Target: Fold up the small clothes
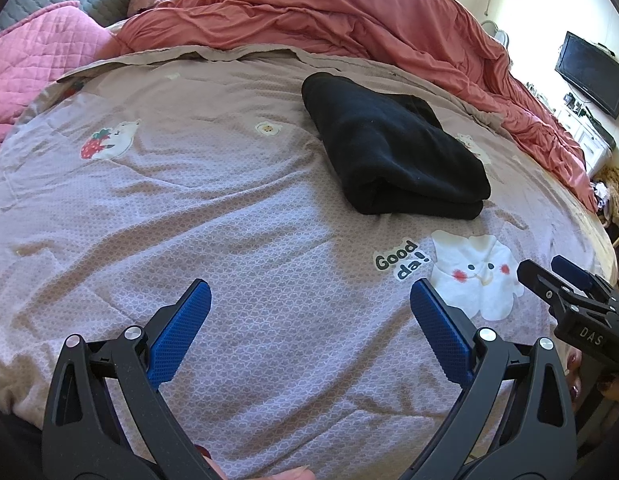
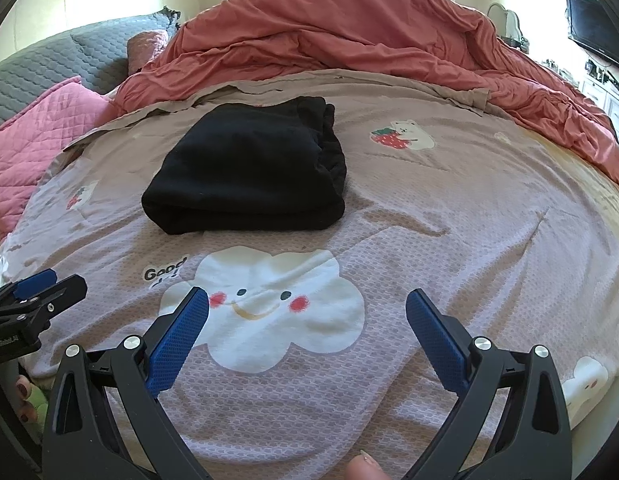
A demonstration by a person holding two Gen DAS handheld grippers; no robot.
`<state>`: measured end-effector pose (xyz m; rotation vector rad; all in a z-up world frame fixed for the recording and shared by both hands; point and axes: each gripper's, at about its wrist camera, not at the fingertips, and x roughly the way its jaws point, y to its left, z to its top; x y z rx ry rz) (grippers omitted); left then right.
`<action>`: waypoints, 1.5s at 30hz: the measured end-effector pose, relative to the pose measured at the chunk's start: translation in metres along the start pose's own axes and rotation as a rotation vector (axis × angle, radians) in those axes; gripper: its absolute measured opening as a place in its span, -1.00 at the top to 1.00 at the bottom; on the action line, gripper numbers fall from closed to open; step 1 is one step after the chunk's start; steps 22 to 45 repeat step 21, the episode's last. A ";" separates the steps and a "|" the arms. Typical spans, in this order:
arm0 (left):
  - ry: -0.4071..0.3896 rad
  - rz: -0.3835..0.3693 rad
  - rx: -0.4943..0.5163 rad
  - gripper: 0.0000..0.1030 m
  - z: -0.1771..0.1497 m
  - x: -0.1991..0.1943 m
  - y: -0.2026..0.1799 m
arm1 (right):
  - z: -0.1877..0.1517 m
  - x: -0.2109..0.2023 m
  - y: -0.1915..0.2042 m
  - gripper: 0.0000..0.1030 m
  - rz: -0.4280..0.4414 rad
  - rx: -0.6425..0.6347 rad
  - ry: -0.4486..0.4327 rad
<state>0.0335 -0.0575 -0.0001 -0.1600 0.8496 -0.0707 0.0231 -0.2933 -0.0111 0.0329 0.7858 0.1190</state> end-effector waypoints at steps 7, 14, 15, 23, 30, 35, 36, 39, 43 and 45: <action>0.020 0.011 -0.044 -0.82 0.005 0.001 0.015 | -0.002 -0.003 -0.033 -0.91 -0.100 0.108 0.007; -0.032 0.112 -0.249 -0.82 0.037 -0.013 0.113 | -0.031 -0.039 -0.164 -0.91 -0.470 0.430 -0.018; -0.051 0.154 -0.306 -0.82 0.045 -0.019 0.141 | -0.039 -0.046 -0.185 -0.91 -0.536 0.479 -0.022; -0.097 0.411 -0.469 -0.82 0.073 -0.050 0.291 | -0.117 -0.115 -0.327 -0.91 -0.949 0.877 -0.003; -0.097 0.411 -0.469 -0.82 0.073 -0.050 0.291 | -0.117 -0.115 -0.327 -0.91 -0.949 0.877 -0.003; -0.097 0.411 -0.469 -0.82 0.073 -0.050 0.291 | -0.117 -0.115 -0.327 -0.91 -0.949 0.877 -0.003; -0.097 0.411 -0.469 -0.82 0.073 -0.050 0.291 | -0.117 -0.115 -0.327 -0.91 -0.949 0.877 -0.003; -0.097 0.411 -0.469 -0.82 0.073 -0.050 0.291 | -0.117 -0.115 -0.327 -0.91 -0.949 0.877 -0.003; -0.097 0.411 -0.469 -0.82 0.073 -0.050 0.291 | -0.117 -0.115 -0.327 -0.91 -0.949 0.877 -0.003; -0.097 0.411 -0.469 -0.82 0.073 -0.050 0.291 | -0.117 -0.115 -0.327 -0.91 -0.949 0.877 -0.003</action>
